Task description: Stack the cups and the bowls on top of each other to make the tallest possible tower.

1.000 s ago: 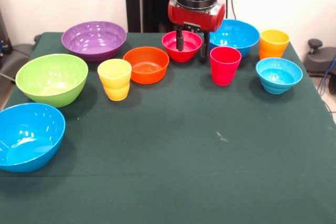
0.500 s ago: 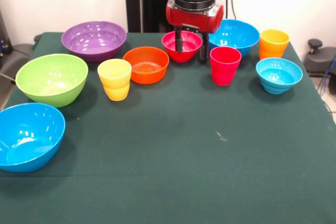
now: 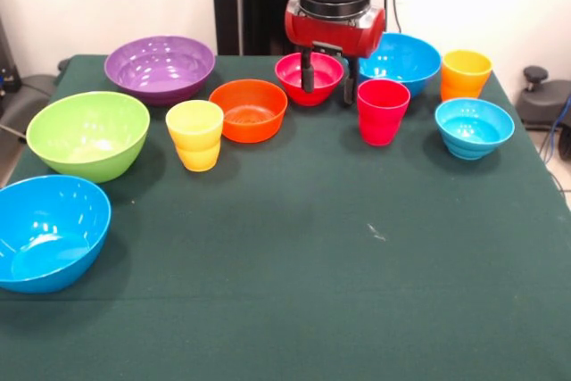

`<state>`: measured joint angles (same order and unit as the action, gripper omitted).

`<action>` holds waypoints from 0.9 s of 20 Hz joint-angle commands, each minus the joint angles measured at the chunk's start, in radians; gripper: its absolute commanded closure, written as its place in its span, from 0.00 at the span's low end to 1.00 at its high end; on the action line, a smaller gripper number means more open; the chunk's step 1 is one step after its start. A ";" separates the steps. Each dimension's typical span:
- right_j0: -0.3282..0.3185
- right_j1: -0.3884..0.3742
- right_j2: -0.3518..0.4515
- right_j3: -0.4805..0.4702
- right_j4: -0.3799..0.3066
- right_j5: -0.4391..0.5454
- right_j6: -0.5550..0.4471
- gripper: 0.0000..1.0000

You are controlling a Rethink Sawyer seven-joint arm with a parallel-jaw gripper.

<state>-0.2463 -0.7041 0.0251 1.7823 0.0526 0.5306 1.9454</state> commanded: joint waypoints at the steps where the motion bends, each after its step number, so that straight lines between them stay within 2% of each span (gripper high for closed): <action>1: -0.014 -0.008 0.094 -0.060 -0.058 0.134 -0.061 0.00; 6: -0.019 -0.013 0.100 -0.063 -0.057 0.145 -0.063 0.00; 11: -0.010 -0.029 0.094 -0.088 -0.058 0.201 -0.060 0.00; 18: -0.009 -0.019 0.083 -0.099 -0.074 0.191 -0.055 0.00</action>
<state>-0.2464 -0.7309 0.0333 1.7328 0.0522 0.6509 1.9454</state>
